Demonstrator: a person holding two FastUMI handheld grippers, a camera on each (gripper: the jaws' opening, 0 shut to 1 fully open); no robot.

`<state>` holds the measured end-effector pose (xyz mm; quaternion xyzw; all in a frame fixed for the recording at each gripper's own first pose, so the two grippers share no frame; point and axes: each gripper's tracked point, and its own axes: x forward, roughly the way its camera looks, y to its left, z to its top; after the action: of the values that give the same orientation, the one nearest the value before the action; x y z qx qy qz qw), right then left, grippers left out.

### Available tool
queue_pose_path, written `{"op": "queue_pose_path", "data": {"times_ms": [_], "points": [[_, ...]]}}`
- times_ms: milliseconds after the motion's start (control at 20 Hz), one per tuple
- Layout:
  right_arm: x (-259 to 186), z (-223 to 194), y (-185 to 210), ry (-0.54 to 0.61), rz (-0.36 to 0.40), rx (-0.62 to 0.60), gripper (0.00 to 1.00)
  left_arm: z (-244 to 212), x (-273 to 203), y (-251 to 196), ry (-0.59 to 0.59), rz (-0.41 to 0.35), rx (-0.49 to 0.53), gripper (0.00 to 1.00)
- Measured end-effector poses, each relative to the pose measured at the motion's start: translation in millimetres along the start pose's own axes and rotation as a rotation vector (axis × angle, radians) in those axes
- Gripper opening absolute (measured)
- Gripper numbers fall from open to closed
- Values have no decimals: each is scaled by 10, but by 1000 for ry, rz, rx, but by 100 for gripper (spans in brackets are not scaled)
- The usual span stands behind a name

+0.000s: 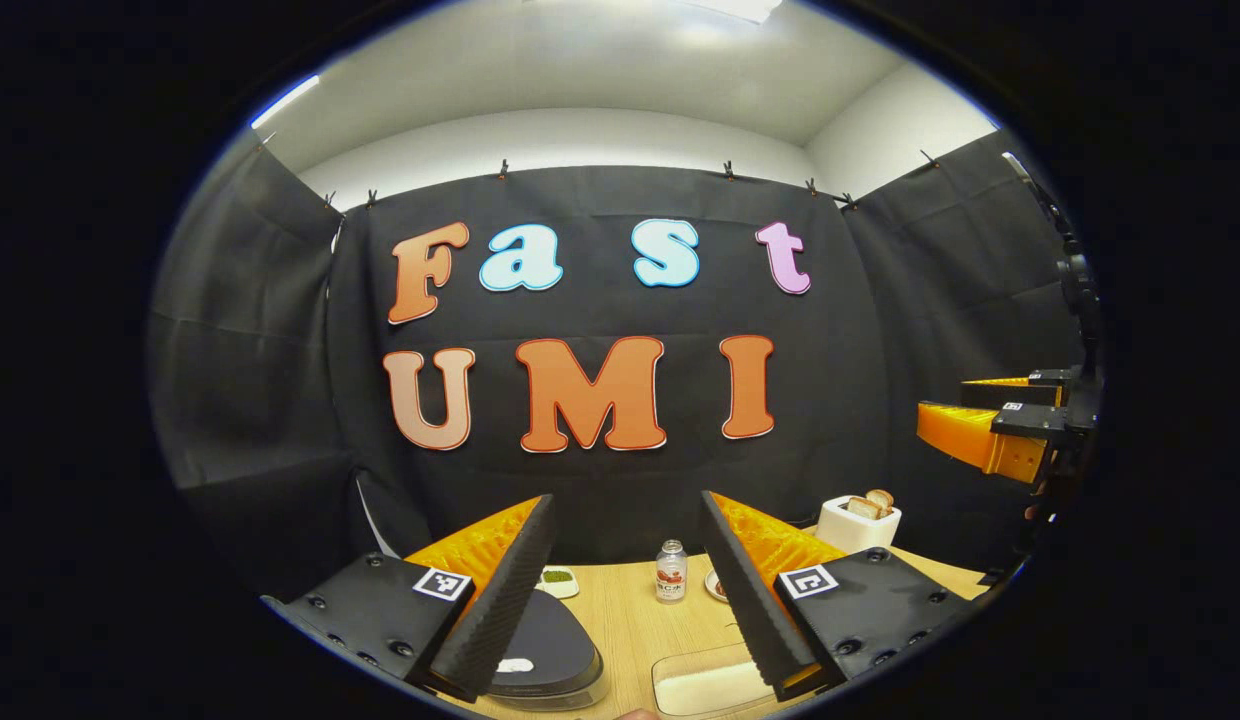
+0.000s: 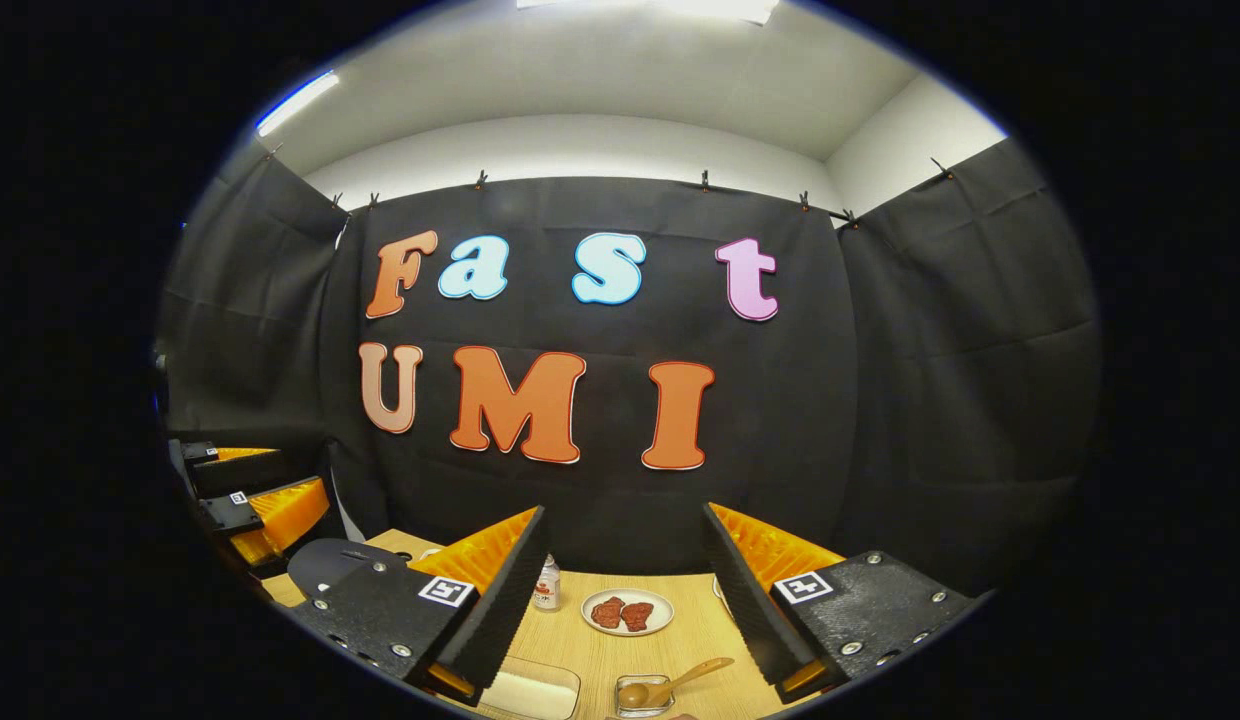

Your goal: Close the left gripper, press the button to open the rice cooker; take a wooden spoon from the chopstick holder with the right hand, scoop a spoonful of rice and pour it into the rice cooker, then put the wooden spoon back into the chopstick holder.

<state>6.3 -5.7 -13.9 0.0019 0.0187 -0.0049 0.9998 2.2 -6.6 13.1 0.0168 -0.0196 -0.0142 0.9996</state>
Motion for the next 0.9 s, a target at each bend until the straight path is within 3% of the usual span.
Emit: {"op": "queue_pose_path", "data": {"times_ms": [400, 550, 600, 700, 900], "points": [[-1, -55, -28, 9, -6, -9, 97, -7, 25, 27, 3, 2, -1, 99], [10, -61, -18, 11, -3, -7, 94, 1, 41, 51, 3, 11, -5, 99], [14, -65, -11, 13, -2, -7, 94, 9, 51, 52, 1, 11, -6, 93], [5, -60, -29, 12, -3, -7, 94, 15, 41, 78, -1, 16, -4, 96], [17, -61, -43, 11, -8, -14, 97, 27, 49, 176, -4, 34, 0, 93]]}}
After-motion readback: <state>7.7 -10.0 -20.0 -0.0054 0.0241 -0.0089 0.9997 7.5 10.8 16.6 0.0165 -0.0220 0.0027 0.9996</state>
